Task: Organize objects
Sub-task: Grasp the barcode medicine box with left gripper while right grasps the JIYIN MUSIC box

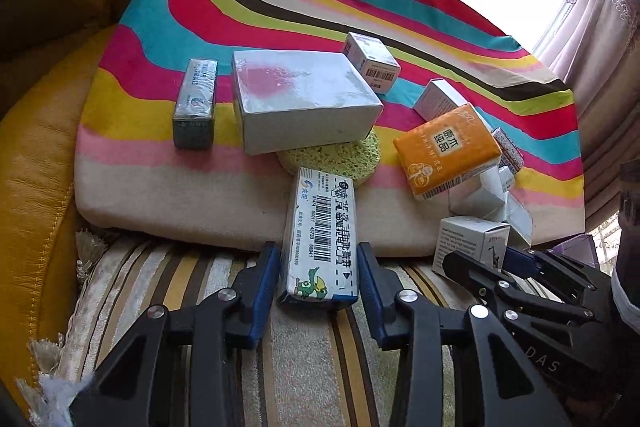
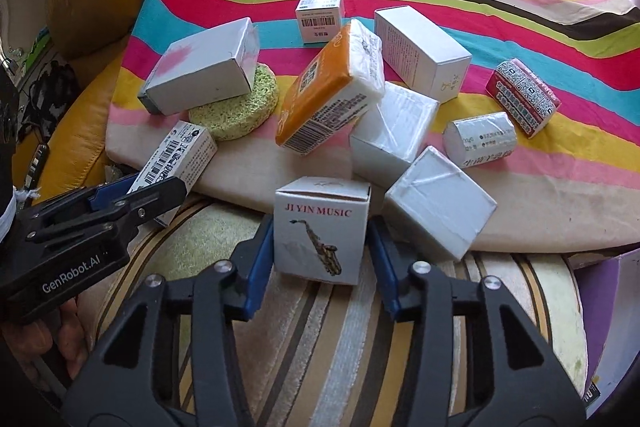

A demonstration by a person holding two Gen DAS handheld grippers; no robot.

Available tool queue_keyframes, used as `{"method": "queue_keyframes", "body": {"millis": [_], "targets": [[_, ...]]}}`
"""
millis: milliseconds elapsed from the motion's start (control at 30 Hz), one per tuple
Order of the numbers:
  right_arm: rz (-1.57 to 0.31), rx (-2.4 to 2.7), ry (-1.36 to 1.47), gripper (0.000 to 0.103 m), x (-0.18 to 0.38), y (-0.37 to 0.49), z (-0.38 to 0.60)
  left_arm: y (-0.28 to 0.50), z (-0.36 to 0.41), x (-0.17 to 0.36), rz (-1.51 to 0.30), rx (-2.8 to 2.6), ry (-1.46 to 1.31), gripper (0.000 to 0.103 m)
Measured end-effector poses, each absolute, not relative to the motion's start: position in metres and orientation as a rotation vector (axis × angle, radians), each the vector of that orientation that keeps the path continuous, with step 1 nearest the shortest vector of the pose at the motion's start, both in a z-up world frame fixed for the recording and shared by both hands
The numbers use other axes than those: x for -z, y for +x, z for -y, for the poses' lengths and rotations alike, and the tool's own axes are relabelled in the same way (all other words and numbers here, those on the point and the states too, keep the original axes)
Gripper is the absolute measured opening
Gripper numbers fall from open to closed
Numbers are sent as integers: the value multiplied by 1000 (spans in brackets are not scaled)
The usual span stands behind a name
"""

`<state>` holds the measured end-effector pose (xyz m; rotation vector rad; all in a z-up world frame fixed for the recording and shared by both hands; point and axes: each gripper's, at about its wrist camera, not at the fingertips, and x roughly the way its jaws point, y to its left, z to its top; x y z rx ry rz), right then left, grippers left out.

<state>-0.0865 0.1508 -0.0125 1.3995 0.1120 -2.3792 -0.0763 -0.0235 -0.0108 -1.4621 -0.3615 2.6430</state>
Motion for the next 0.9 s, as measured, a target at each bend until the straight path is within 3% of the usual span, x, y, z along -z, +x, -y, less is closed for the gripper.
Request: {"method": "queue_keyframes", "body": {"millis": [167,900], "targets": [[-115,2380,1376,45,9,-76,-155,-66,23,5,378,-2655,-1419,40],[-61,2507,1249,45,-17,-12,-212,-22,-27,-12,292,-2564,-1317,35]]}}
